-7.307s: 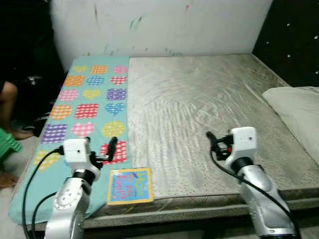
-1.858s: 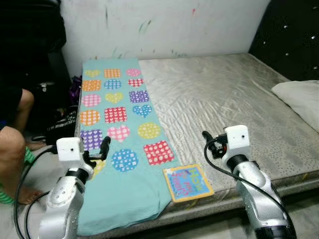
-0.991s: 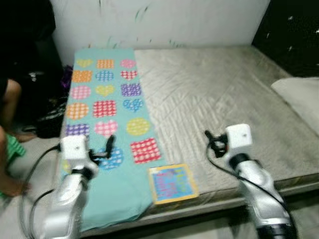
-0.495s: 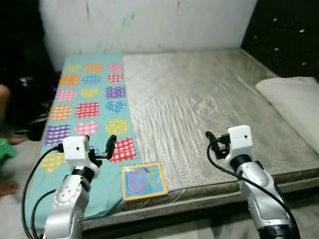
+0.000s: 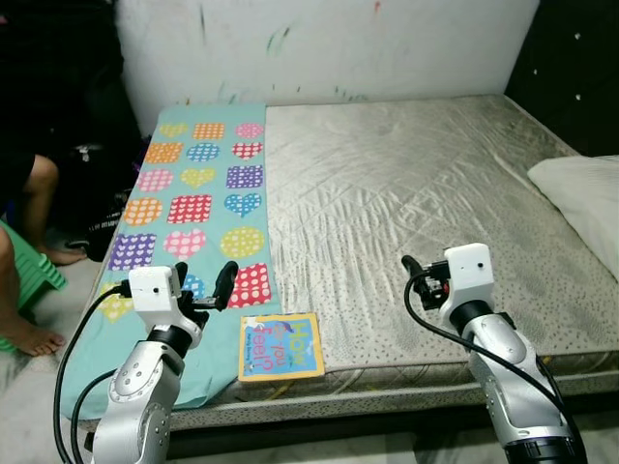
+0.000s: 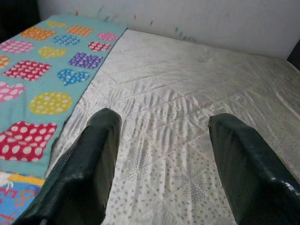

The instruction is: Clean up the room

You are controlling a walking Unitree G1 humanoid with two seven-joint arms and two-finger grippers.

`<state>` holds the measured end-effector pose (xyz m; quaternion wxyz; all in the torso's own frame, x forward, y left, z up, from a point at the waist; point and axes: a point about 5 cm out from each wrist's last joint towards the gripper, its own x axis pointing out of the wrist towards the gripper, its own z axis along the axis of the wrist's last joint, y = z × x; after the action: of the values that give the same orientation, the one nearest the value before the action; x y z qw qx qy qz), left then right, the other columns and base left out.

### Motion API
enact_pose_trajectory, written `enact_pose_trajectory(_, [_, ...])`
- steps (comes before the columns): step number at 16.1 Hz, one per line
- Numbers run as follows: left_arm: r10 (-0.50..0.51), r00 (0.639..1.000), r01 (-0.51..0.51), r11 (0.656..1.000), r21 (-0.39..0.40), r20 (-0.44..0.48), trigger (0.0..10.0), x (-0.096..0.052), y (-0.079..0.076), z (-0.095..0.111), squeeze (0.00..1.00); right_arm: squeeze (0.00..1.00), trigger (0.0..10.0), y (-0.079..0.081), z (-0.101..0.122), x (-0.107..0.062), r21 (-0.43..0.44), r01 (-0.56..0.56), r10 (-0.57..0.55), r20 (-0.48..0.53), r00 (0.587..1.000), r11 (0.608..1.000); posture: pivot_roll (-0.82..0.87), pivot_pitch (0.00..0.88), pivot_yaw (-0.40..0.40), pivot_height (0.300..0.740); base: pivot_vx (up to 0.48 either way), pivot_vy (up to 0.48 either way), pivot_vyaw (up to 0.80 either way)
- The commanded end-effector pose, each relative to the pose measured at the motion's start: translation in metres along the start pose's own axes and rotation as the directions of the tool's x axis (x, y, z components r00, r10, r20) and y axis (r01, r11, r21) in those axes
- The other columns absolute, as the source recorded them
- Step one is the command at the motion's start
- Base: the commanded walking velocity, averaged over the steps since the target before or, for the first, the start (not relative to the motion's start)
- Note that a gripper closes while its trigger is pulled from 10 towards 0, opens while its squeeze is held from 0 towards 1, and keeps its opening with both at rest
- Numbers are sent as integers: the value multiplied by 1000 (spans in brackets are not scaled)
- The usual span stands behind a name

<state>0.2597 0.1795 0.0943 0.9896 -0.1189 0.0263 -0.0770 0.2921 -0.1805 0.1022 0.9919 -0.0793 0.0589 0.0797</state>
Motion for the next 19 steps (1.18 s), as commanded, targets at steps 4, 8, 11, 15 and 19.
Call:
enact_pose_trajectory(4, [-11, 1000, 11, 1000, 11, 13, 10000, 1, 0, 5, 0, 0, 10000, 2, 3, 1, -6, -10, 10, 10, 1000, 1000, -137, 0, -10, 740, 313, 0, 0])
enact_pose_trajectory(8, [-9, 1000, 9, 1000, 24, 8, 10000, 1, 0, 4, 0, 0, 10000, 2, 3, 1, -4, -10, 10, 9, 1000, 1000, -140, 0, -8, 740, 317, 0, 0])
enact_pose_trajectory(11, [-4, 1000, 4, 1000, 29, 5, 10000, 1, 0, 4, 0, 0, 10000, 2, 3, 1, -3, -11, 11, 8, 1000, 1000, -136, 0, -8, 740, 273, 0, 0])
enact_pose_trajectory(15, [27, 999, -26, 999, 47, -20, 10000, 2, 3, 1, 0, 0, 10000, 2, 3, 2, -7, -5, 5, 10, 1000, 1000, -137, 0, -8, 740, 67, 0, 0])
enact_pose_trajectory(19, [59, 998, -57, 997, 60, -35, 10000, 3, 6, -1, 0, 0, 10000, 2, 3, 2, -6, -11, 12, 9, 1000, 1000, -134, 0, -9, 740, 0, 0, 0])
